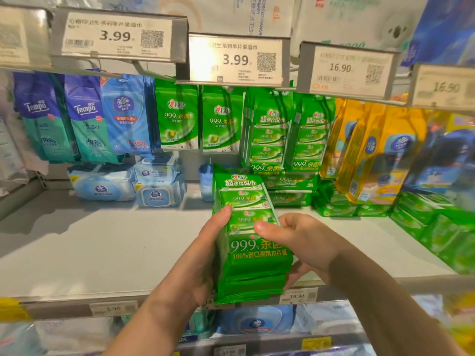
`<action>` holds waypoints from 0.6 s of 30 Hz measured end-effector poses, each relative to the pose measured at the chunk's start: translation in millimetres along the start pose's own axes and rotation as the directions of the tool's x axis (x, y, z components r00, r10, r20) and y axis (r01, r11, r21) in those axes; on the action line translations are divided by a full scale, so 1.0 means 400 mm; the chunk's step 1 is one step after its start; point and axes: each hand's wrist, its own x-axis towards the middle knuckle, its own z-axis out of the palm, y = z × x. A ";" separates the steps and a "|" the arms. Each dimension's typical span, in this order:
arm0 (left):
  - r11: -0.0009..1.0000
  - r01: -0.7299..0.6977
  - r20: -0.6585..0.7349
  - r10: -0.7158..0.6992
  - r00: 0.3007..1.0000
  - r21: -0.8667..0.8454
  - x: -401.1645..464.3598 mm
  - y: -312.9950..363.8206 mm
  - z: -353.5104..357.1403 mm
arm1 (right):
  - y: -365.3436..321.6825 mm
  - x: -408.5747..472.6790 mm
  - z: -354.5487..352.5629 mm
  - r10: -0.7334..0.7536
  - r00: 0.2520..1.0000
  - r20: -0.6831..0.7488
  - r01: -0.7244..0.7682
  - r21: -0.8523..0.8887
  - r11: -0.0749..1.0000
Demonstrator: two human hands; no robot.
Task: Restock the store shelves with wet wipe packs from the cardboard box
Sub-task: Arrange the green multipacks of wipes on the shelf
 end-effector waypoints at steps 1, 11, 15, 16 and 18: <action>1.000 0.008 -0.003 -0.008 1.000 0.003 0.000 -0.001 0.005 | 0.006 -0.002 -0.002 0.002 1.000 -0.008 -0.002 0.002 1.000; 0.996 0.083 -0.119 -0.078 0.990 0.039 0.034 -0.030 -0.018 | 0.059 0.004 -0.048 -0.005 0.999 -0.033 0.014 0.302 0.953; 0.999 0.047 -0.205 -0.044 0.978 0.008 0.047 -0.034 -0.031 | 0.094 -0.003 -0.071 -0.051 0.993 -0.108 0.092 0.426 0.900; 0.999 0.047 -0.211 -0.045 0.977 0.002 0.049 -0.034 -0.032 | 0.105 -0.007 -0.075 -0.070 0.986 -0.152 0.132 0.442 0.887; 0.999 0.049 -0.229 -0.048 0.972 -0.001 0.052 -0.034 -0.030 | 0.127 -0.019 -0.080 -0.135 0.952 -0.274 0.244 0.420 0.874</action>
